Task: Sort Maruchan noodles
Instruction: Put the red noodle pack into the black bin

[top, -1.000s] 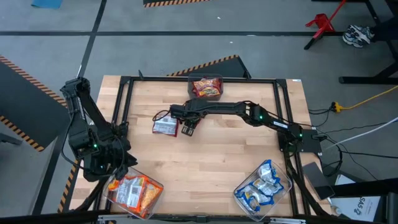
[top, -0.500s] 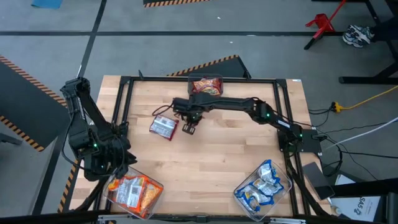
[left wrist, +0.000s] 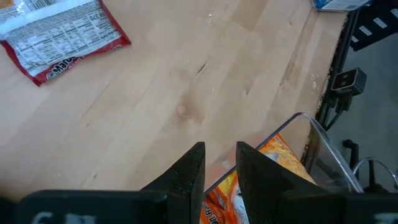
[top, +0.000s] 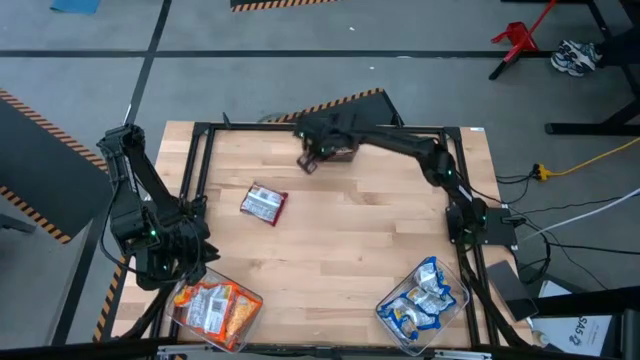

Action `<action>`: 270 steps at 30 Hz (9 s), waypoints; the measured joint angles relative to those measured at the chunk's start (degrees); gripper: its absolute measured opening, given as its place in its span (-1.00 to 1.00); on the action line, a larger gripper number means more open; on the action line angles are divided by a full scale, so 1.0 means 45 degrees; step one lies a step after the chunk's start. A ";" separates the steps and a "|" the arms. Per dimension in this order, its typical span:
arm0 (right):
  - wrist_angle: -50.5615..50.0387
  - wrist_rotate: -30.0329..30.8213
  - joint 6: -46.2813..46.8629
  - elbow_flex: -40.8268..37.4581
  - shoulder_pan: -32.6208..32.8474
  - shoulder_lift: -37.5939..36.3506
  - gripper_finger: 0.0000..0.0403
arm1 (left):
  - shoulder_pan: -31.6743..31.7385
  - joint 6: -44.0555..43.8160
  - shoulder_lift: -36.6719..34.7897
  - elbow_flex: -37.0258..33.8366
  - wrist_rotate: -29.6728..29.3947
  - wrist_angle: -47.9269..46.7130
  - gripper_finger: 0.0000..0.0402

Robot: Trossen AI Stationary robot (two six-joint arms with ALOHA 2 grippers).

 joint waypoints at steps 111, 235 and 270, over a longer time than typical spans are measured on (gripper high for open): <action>0.7789 -0.3806 -0.1635 -0.0189 0.1368 0.4503 0.87 | 0.0005 -0.0452 0.0000 -0.0005 -0.0656 -0.0467 -0.58; 1.0076 -0.1013 0.3096 -1.3046 -0.3501 -0.6781 -0.02 | 0.0457 -0.0692 0.0001 -0.0010 -0.2429 -0.0855 -0.58; 1.1857 0.0558 0.2996 -1.3068 -0.2551 -0.5079 -0.02 | 0.0457 -0.0715 -0.0001 -0.0010 -0.3202 -0.0902 -0.58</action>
